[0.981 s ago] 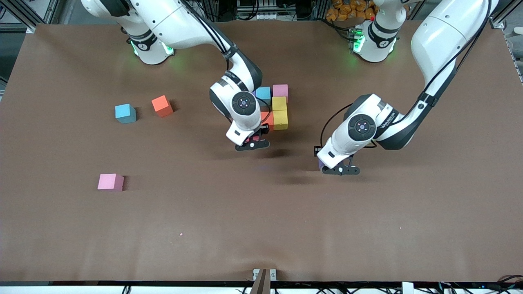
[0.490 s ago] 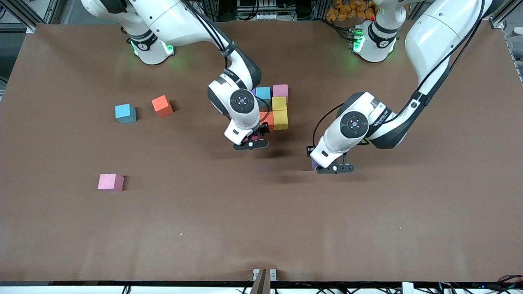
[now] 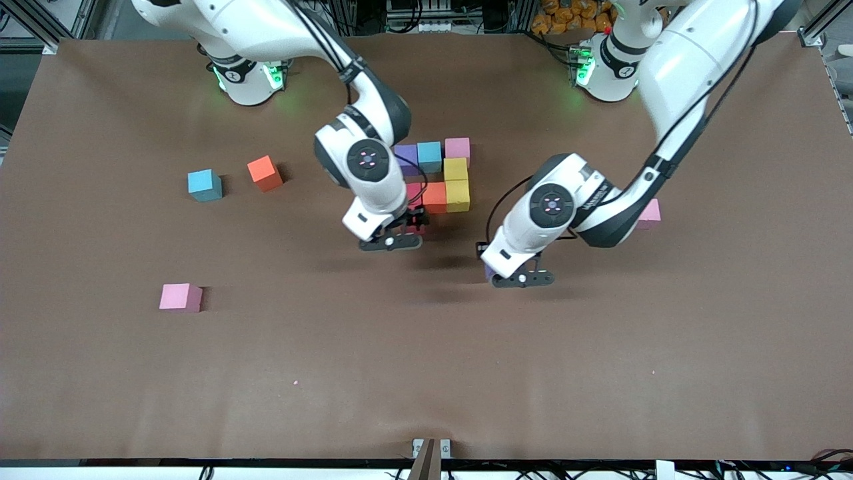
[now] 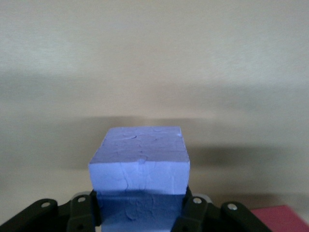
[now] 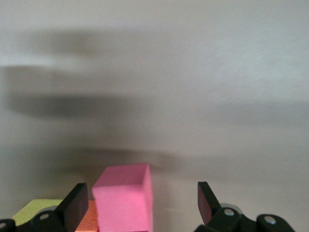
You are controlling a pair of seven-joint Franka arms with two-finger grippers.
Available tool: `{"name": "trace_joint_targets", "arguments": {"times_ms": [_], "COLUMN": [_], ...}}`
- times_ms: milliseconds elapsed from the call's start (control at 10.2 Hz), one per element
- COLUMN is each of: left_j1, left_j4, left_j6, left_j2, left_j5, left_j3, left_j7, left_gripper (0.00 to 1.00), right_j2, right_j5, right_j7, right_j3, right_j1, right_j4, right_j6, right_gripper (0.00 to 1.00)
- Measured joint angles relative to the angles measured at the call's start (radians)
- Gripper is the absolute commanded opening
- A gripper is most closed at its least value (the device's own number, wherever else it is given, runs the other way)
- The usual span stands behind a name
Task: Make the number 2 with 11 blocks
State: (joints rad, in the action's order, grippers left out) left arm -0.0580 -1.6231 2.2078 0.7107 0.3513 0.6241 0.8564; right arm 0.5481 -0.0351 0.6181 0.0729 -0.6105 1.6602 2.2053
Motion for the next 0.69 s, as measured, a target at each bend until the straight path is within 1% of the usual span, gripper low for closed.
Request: {"name": "trace_joint_targets", "arguments": {"times_ms": [98, 392, 490, 687], "left_j1": [-0.066, -0.190, -0.240, -0.321], "left_j4": [0.036, 0.125, 0.168, 0.237], "left_j6": [0.000, 0.006, 0.016, 0.047], "left_j2": [0.010, 0.047, 0.072, 0.123], "left_j5": [-0.008, -0.009, -0.011, -0.020], "left_j3": [-0.042, -0.113, -0.148, -0.190], "left_j7": [0.041, 0.141, 0.172, 0.261], "left_gripper": [0.33, 0.30, 0.30, 0.28], "right_j2": [-0.014, -0.026, -0.026, -0.026], "right_j5": [0.000, 0.000, 0.000, 0.000], "right_j7": [-0.007, -0.098, -0.149, -0.279], "right_j3": [-0.001, -0.005, -0.007, -0.009], "right_j1": [0.037, 0.173, 0.234, 0.381], "right_j4": [0.000, 0.001, 0.002, 0.001], "right_j6": [-0.014, -0.064, -0.065, -0.065], "right_gripper": [1.00, 1.00, 1.00, 1.00]}}
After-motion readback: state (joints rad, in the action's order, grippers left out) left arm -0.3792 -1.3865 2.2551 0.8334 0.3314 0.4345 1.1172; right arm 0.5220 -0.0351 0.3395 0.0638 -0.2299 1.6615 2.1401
